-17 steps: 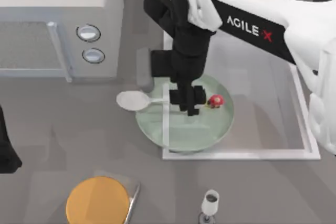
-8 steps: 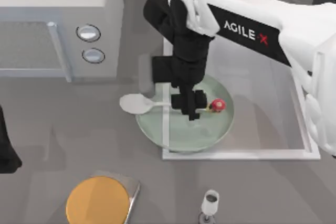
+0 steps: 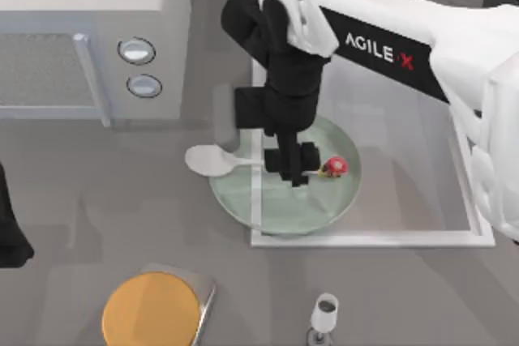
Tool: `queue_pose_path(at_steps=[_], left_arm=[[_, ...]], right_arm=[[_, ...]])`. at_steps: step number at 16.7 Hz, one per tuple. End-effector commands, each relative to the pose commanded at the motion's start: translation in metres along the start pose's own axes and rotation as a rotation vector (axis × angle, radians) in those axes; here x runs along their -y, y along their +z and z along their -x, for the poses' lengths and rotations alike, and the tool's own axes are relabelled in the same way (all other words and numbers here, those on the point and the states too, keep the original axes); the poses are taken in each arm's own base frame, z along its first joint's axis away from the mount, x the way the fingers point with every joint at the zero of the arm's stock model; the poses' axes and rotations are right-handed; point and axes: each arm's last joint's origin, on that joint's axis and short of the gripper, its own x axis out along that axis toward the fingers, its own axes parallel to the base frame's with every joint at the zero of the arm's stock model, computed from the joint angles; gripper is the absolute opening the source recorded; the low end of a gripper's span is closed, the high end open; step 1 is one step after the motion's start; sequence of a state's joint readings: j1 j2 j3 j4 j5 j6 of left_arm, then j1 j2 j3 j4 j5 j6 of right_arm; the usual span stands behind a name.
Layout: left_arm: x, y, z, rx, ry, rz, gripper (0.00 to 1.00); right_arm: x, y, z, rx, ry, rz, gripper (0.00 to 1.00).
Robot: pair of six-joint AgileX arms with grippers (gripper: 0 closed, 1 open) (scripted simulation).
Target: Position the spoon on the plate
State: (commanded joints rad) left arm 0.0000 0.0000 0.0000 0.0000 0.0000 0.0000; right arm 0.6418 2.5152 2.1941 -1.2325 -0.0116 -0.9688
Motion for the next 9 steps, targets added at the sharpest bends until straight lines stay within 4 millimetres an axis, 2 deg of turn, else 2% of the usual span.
queue_pose_path(at_steps=[3,9], left_arm=[[0.0000,0.0000,0.0000,0.000,0.000,0.000,1.00],[0.0000,0.0000,0.0000,0.000,0.000,0.000,1.00]], right_arm=[[0.0000,0.0000,0.0000,0.000,0.000,0.000,0.98],[0.0000,0.0000,0.0000,0.000,0.000,0.000,1.00]])
